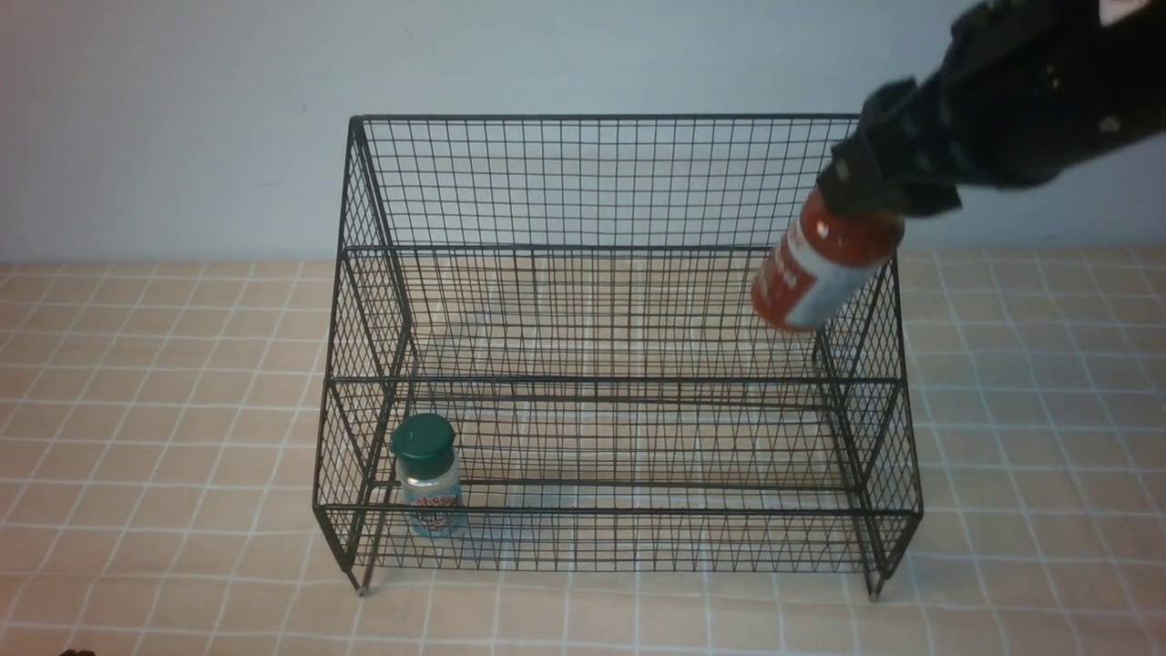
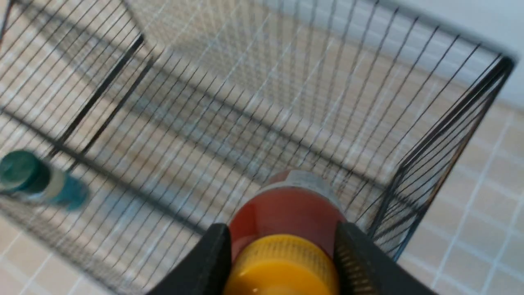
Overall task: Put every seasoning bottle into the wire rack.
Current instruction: Use the right arm to put the condiment bottle back on the shelf
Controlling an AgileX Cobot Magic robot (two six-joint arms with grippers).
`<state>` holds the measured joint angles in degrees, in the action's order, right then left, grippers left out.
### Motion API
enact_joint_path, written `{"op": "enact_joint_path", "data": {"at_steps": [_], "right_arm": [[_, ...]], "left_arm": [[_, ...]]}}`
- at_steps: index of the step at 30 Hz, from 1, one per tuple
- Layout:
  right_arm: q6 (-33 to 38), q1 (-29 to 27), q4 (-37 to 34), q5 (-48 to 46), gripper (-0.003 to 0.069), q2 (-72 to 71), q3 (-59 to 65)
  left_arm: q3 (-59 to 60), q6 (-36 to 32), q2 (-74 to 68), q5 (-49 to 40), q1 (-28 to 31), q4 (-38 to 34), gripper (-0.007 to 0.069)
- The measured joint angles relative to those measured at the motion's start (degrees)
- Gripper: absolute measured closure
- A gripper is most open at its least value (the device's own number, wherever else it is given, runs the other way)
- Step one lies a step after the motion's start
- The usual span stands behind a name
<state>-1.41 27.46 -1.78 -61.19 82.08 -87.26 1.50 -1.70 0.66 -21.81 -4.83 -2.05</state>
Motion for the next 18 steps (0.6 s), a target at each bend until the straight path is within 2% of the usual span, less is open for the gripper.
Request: {"op": "enact_joint_path", "data": {"at_steps": [8,12,18], "right_arm": [[-0.7,0.1,1.8,0.1,0.0362,10.7,-1.1],[-0.7,0.1,-1.3,-0.4,0.0362,14.3,-0.7],[-0.7,0.1,-2.4,1.4,0.0362,15.7,-0.7]], "left_arm": [[0.0,0.0,0.0,0.0,0.0,0.0,0.0631],[0.0,0.0,0.0,0.0,0.0,0.0,0.0631],[0.0,0.0,0.0,0.0,0.0,0.0,0.0631]]}}
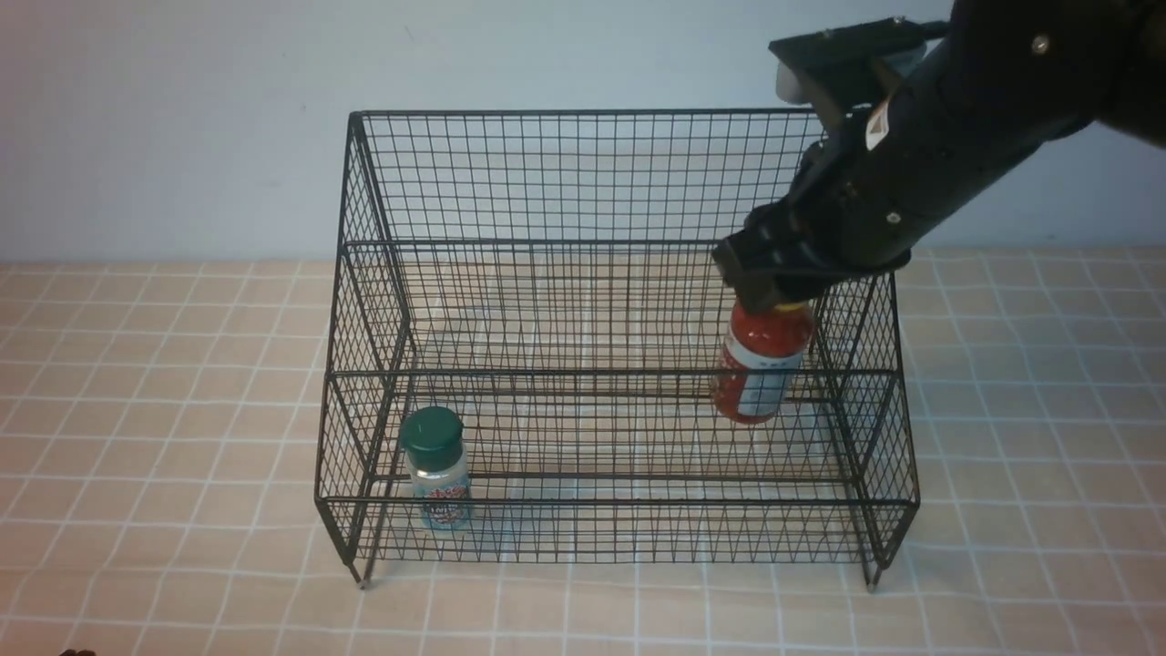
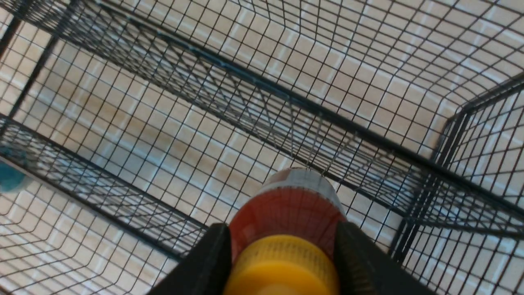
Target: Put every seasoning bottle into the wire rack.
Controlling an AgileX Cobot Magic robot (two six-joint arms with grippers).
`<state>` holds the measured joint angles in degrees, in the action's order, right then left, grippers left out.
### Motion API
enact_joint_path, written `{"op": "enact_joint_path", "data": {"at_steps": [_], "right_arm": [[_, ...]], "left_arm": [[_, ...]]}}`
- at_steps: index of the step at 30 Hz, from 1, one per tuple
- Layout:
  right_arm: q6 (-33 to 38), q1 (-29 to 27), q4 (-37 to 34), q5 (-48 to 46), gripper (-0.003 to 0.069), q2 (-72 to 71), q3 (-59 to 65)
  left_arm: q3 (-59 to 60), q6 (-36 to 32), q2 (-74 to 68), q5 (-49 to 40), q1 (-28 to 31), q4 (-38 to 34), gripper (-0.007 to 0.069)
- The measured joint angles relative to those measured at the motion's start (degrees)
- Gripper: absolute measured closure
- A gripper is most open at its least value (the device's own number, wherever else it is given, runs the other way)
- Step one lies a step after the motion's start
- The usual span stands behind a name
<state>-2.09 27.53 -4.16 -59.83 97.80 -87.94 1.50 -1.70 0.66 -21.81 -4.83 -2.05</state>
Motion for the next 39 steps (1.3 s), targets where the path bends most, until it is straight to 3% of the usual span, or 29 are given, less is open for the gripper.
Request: {"op": "enact_joint_path", "data": {"at_steps": [8,17,24,28,39], "right_arm": [[0.0,0.0,1.1,0.5,0.0352,3.7,0.0],[-0.2,0.0,1.5,-0.4,0.0183,4.3,-0.4],[-0.2,0.0,3.1,-8.3,0.0175,-1.2,-2.6],[-0.2,0.0,4.2,-11.1,0.0237,-8.4,-6.2],[-4.3,0.0,6.0,-12.6,0.0585,-38.0,-1.6]], "left_arm": [[0.0,0.0,0.0,0.0,0.0,0.0,0.0631],[0.0,0.0,0.0,0.0,0.0,0.0,0.0631],[0.0,0.0,0.0,0.0,0.0,0.0,0.0631],[0.0,0.0,0.0,0.0,0.0,0.0,0.0631],[0.0,0.0,0.0,0.0,0.0,0.0,0.0631]]}}
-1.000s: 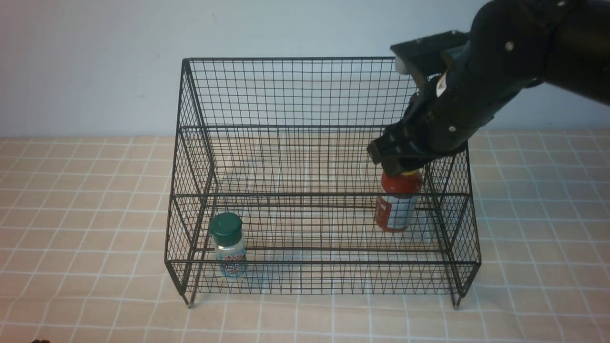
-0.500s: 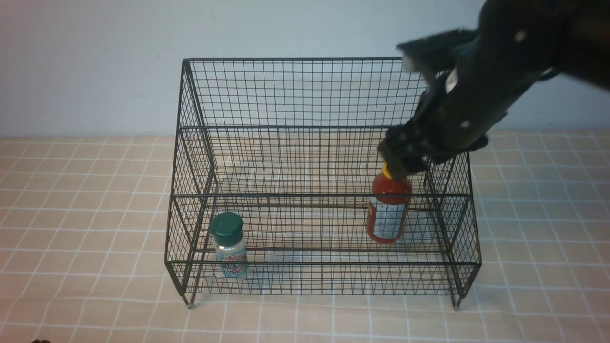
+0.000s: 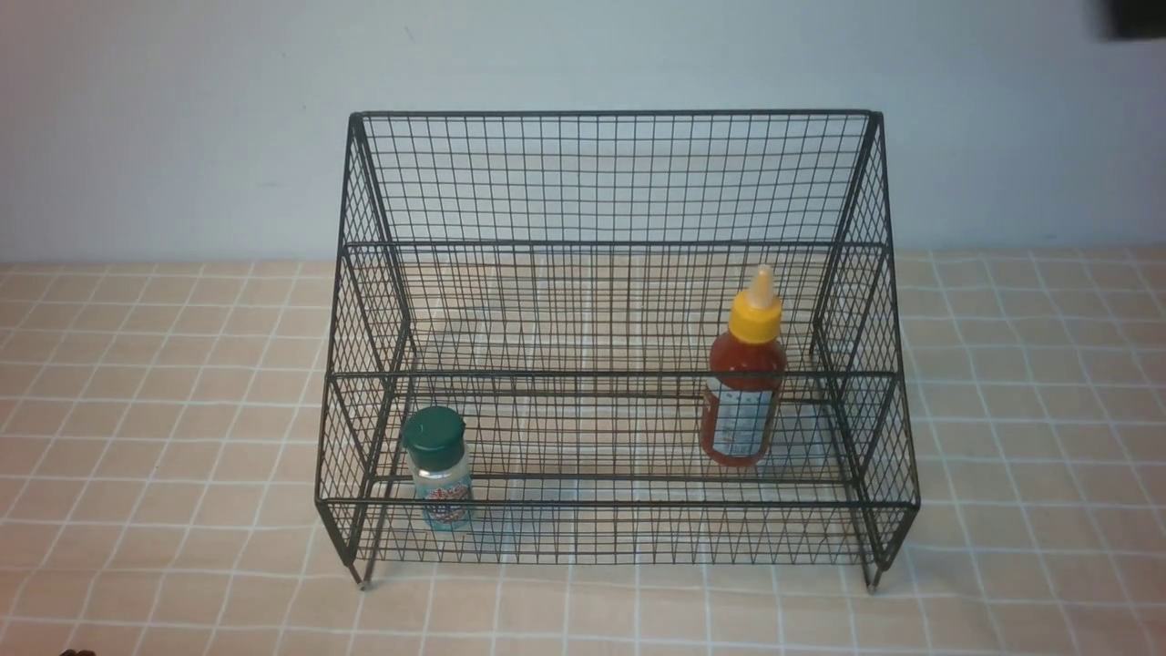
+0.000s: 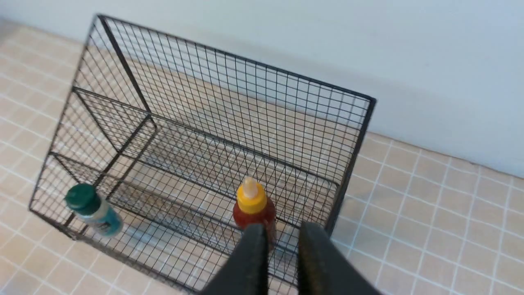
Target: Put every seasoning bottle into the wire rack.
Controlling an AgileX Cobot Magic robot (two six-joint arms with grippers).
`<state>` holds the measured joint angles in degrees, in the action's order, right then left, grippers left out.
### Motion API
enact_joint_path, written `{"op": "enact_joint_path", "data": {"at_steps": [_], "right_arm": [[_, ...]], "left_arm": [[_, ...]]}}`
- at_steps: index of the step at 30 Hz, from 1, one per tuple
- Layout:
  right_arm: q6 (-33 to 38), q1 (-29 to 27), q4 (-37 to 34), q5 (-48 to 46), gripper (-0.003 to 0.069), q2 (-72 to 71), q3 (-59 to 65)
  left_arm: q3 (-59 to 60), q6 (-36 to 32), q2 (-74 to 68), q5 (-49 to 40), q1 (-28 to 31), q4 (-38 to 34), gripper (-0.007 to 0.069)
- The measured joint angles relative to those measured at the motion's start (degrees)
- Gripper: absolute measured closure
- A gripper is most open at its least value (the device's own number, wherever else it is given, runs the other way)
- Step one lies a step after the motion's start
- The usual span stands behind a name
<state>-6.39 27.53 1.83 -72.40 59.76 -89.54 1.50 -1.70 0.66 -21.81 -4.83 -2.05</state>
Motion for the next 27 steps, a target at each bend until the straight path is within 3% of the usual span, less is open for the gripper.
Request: {"op": "enact_joint_path", "data": {"at_steps": [2,6,16,20,27], "right_arm": [[-0.3,0.0,0.0,0.2,0.0637,-6.9,5.0],[-3.1,0.0,0.0,7.7,0.0669,-20.7,18.6],[-7.9,0.0,0.0,48.0,0.0672,-56.9,53.5],[-9.1,0.0,-4.3,54.0,0.0672,-60.9,61.1],[-8.6,0.0,-7.2,53.9,0.0672,-60.8,67.0]], "left_arm": [[0.0,0.0,0.0,0.0,0.0,0.0,0.0631],[0.0,0.0,0.0,0.0,0.0,0.0,0.0631],[0.0,0.0,0.0,0.0,0.0,0.0,0.0631],[0.0,0.0,0.0,0.0,0.0,0.0,0.0631],[0.0,0.0,0.0,0.0,0.0,0.0,0.0631]]}}
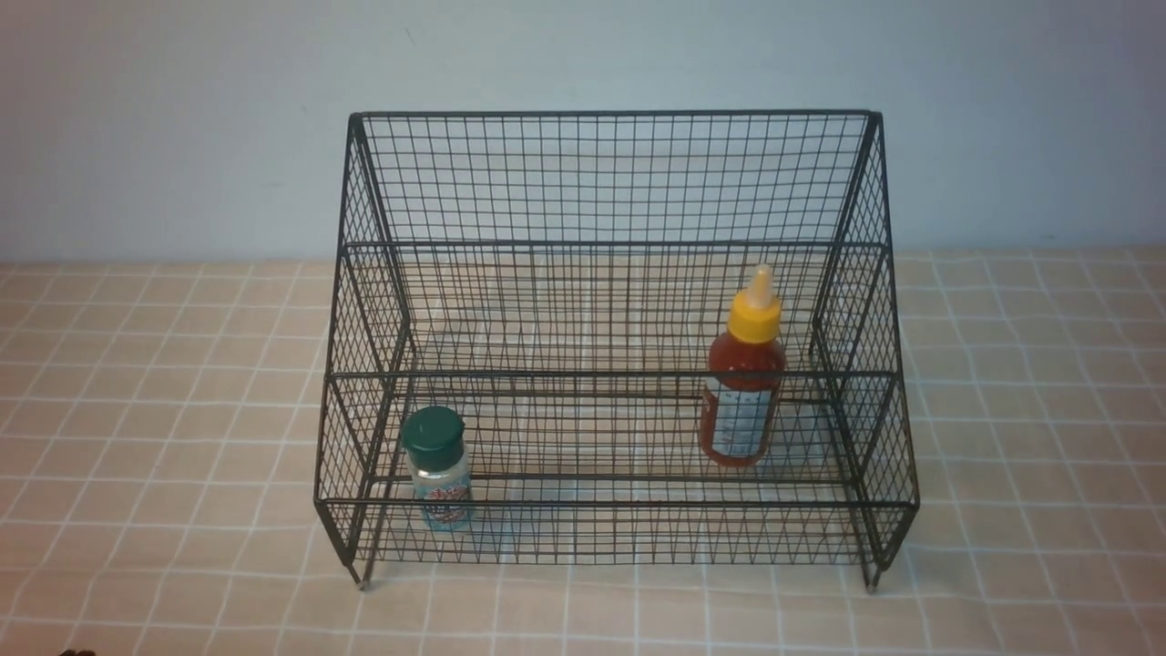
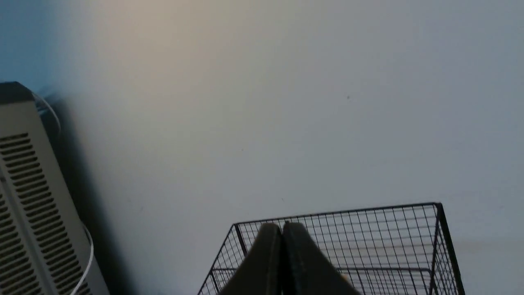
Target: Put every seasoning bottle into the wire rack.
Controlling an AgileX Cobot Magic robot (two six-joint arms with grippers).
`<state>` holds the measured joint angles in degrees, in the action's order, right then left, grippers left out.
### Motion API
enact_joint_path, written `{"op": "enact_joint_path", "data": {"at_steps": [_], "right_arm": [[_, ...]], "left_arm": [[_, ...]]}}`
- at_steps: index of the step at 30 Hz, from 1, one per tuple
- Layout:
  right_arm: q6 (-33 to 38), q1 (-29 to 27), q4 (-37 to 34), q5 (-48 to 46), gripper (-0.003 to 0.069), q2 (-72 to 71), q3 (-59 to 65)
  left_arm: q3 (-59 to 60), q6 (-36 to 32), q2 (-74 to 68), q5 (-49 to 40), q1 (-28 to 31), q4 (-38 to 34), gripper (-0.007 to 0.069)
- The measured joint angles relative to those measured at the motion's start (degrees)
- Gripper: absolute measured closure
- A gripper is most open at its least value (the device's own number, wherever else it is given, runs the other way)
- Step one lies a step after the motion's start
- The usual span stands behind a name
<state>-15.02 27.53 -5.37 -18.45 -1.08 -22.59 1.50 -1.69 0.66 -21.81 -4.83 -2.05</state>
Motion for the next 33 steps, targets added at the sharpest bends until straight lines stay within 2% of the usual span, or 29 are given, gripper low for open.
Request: {"op": "enact_joint_path", "data": {"at_steps": [14,17,23,27,33], "right_arm": [[11.6,-1.2,5.4,0.2,0.0672,0.0,9.0],[13.5,-9.2,5.7,0.2,0.0672,0.0,15.3],[13.5,-21.0,5.7,-1.5,0.0672,0.1,24.0],[13.5,-24.2,5.4,-2.5,0.0672,0.1,23.9],[13.6,-24.7,5.4,-2.6,0.0672,0.1,23.9]], "left_arm": [[0.0,0.0,0.0,0.0,0.0,0.0,0.0631],[0.0,0.0,0.0,0.0,0.0,0.0,0.0631],[0.0,0.0,0.0,0.0,0.0,0.0,0.0631],[0.0,0.0,0.0,0.0,0.0,0.0,0.0631],[0.0,0.0,0.0,0.0,0.0,0.0,0.0631]]}}
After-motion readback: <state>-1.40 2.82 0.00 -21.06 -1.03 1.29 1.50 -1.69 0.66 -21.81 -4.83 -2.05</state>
